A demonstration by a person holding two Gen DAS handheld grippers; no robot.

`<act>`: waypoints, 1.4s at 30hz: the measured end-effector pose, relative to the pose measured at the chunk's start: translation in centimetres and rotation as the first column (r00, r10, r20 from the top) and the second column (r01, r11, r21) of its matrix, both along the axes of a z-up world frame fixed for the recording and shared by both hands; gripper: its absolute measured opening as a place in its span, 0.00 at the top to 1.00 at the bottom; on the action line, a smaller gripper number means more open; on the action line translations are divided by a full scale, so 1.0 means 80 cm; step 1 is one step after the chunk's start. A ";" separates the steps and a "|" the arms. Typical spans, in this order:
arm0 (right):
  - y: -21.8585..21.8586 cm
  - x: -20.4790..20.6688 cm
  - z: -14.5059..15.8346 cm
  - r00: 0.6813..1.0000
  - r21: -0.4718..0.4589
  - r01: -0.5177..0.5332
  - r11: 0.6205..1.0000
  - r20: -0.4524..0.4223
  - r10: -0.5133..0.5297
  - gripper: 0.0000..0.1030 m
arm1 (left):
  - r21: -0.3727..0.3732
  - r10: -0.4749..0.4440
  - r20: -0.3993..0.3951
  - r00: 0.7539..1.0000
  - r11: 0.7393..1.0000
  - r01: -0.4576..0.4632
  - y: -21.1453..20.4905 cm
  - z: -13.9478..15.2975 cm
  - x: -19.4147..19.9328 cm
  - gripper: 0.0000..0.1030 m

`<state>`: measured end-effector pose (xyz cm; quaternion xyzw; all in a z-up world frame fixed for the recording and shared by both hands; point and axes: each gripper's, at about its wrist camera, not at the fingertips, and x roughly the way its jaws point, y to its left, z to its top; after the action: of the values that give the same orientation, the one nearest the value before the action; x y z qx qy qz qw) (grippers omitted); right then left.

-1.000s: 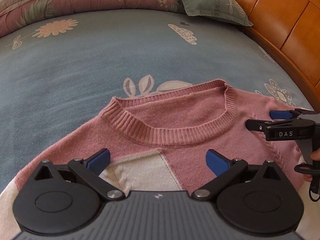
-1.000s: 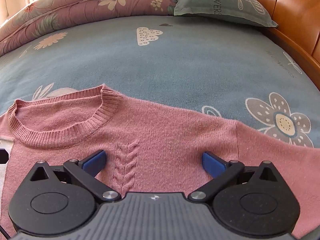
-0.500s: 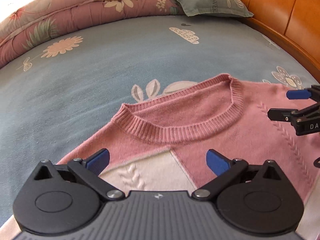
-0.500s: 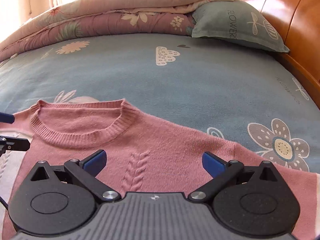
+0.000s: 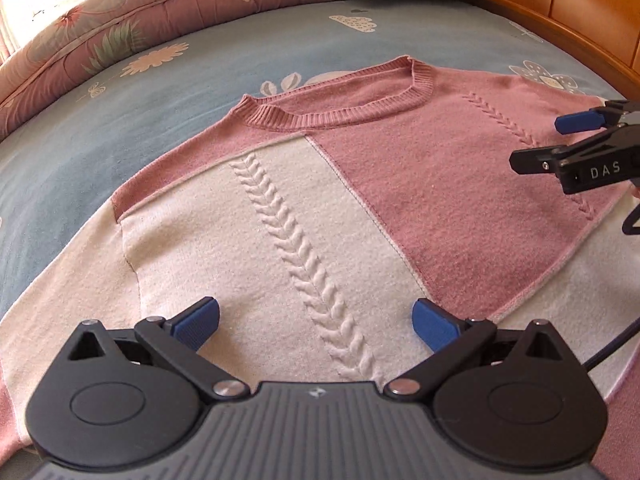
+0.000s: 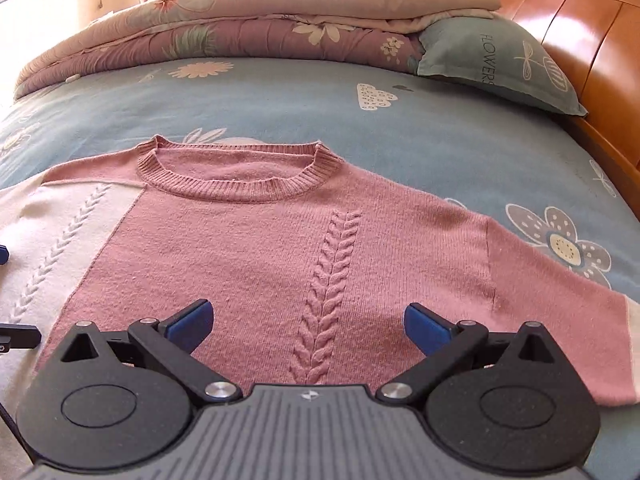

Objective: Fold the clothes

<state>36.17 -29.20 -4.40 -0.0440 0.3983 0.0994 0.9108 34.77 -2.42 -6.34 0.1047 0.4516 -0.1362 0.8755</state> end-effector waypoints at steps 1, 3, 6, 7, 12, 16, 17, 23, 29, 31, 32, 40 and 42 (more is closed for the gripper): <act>-0.002 0.005 -0.005 1.000 0.003 0.002 1.000 -0.009 -0.002 0.00 | -0.023 0.012 -0.014 1.000 1.000 -0.012 0.003 -0.003 0.002 0.01; -0.005 0.012 -0.014 1.000 0.007 0.004 1.000 -0.027 -0.004 0.00 | -0.038 0.020 -0.021 1.000 0.999 -0.021 0.008 -0.004 0.000 0.01; -0.005 -0.002 -0.010 0.999 -0.012 0.000 1.000 -0.053 0.000 0.00 | -0.025 0.023 -0.023 0.999 0.999 -0.023 0.012 0.003 -0.015 0.01; -0.006 -0.010 -0.009 0.998 -0.009 0.002 1.000 -0.059 -0.002 0.00 | -0.016 0.023 -0.022 0.999 1.000 -0.024 0.012 0.006 -0.023 0.01; -0.013 -0.065 0.007 0.998 0.000 -0.049 0.999 -0.036 0.049 0.00 | 0.013 0.023 0.010 1.000 1.000 -0.024 0.009 0.019 -0.065 0.01; -0.015 -0.093 -0.004 0.992 -0.040 -0.109 0.993 -0.067 0.106 0.00 | -0.005 0.021 -0.022 1.000 1.000 -0.021 0.007 0.009 -0.089 0.01; -0.015 -0.099 -0.007 0.990 -0.051 -0.126 0.991 -0.074 0.122 0.00 | -0.010 0.020 -0.030 0.999 1.000 -0.020 0.006 0.006 -0.096 0.01; -0.039 -0.140 -0.005 0.977 -0.074 -0.146 0.987 -0.168 0.132 0.00 | -0.037 0.046 -0.138 0.989 0.998 -0.052 0.039 0.010 -0.159 0.01; -0.040 -0.163 0.005 0.966 -0.103 -0.142 0.984 -0.234 0.115 0.00 | -0.076 0.009 -0.183 0.983 0.997 -0.023 0.040 0.029 -0.178 0.01; -0.037 -0.160 -0.002 0.964 -0.096 -0.124 0.988 -0.246 0.098 0.00 | -0.104 0.006 -0.162 0.987 0.994 -0.023 0.034 0.030 -0.168 0.01; -0.040 -0.158 -0.004 0.967 -0.075 -0.100 0.992 -0.242 0.079 0.00 | -0.124 0.003 -0.156 0.988 0.992 -0.023 0.031 0.029 -0.164 0.01; -0.046 -0.165 -0.008 0.980 -0.036 -0.059 0.998 -0.193 0.051 0.00 | -0.120 -0.120 -0.178 0.977 0.988 0.099 0.022 0.010 -0.196 0.01; -0.048 -0.163 -0.005 0.975 -0.040 -0.067 0.997 -0.216 0.057 0.00 | -0.097 -0.136 -0.199 0.971 0.988 0.118 0.034 0.013 -0.211 0.01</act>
<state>23.14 -33.02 -4.83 -0.0670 0.4949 0.1226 0.8576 17.89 0.31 -5.33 0.0816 0.5254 -0.2210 0.8176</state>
